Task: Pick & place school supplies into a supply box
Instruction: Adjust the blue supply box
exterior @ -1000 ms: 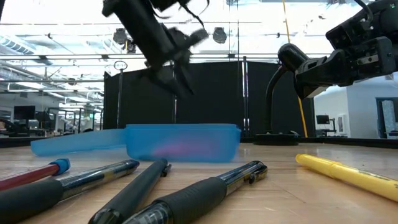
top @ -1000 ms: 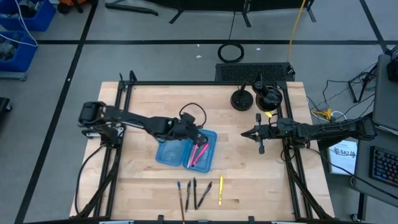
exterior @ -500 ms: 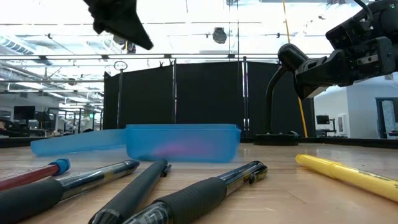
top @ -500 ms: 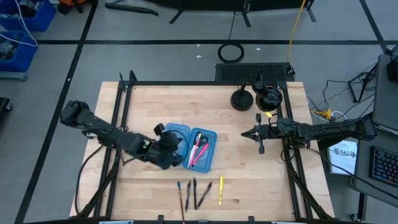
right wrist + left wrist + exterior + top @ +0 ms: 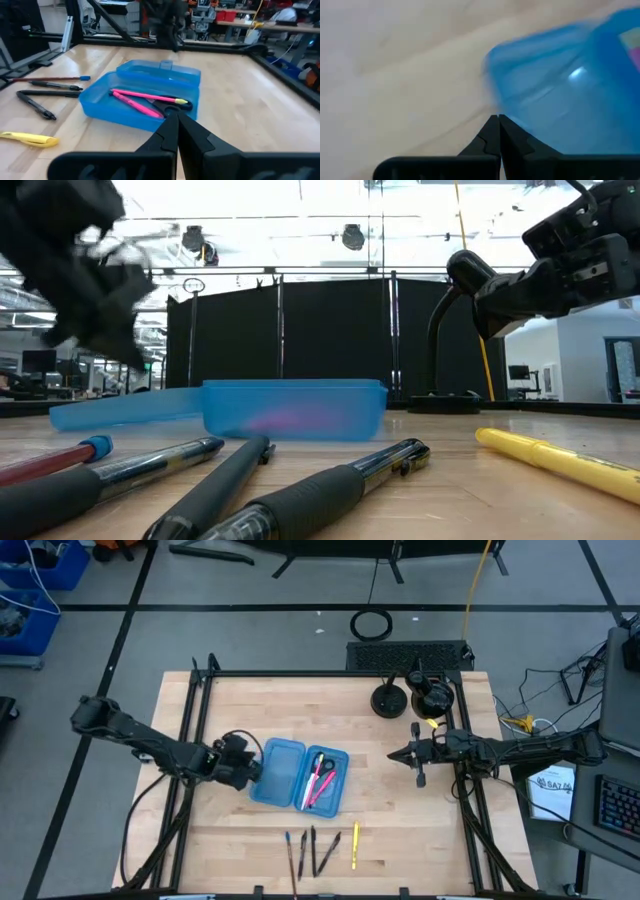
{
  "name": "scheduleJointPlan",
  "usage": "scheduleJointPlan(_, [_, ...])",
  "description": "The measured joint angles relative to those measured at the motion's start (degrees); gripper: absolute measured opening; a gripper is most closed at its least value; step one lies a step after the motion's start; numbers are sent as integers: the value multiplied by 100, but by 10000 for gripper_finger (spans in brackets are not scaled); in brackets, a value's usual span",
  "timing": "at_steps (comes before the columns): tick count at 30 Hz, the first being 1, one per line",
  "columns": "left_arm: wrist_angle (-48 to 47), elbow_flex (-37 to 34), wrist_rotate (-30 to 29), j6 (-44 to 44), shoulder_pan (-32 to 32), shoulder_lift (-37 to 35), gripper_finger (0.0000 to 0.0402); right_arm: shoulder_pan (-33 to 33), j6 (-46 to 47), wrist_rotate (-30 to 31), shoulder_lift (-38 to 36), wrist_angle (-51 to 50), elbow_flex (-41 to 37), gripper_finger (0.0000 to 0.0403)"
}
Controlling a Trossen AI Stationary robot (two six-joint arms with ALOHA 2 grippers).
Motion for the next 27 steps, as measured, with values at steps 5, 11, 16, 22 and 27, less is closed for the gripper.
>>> scheduleJointPlan(5, [6, -334, 401, -147, 381, 66, 1, 6, 147, -427, 314, 165, 0, 0])
scheduleJointPlan(11, [123, -384, 569, 200, 615, 66, 1, 220, 691, -511, 1226, 735, 0, 0])
scheduleJointPlan(16, [298, -382, 801, 320, 617, 116, 1, 512, 883, -77, 2384, 1782, 18, 0])
scheduleJointPlan(22, [319, -382, 983, 177, 617, 480, 1, 800, 1323, 156, 4021, 2517, 326, 0])
scheduleJointPlan(27, [423, -358, 992, 87, 609, 776, 1, 1009, 1535, 701, 5259, 2922, 668, 0])
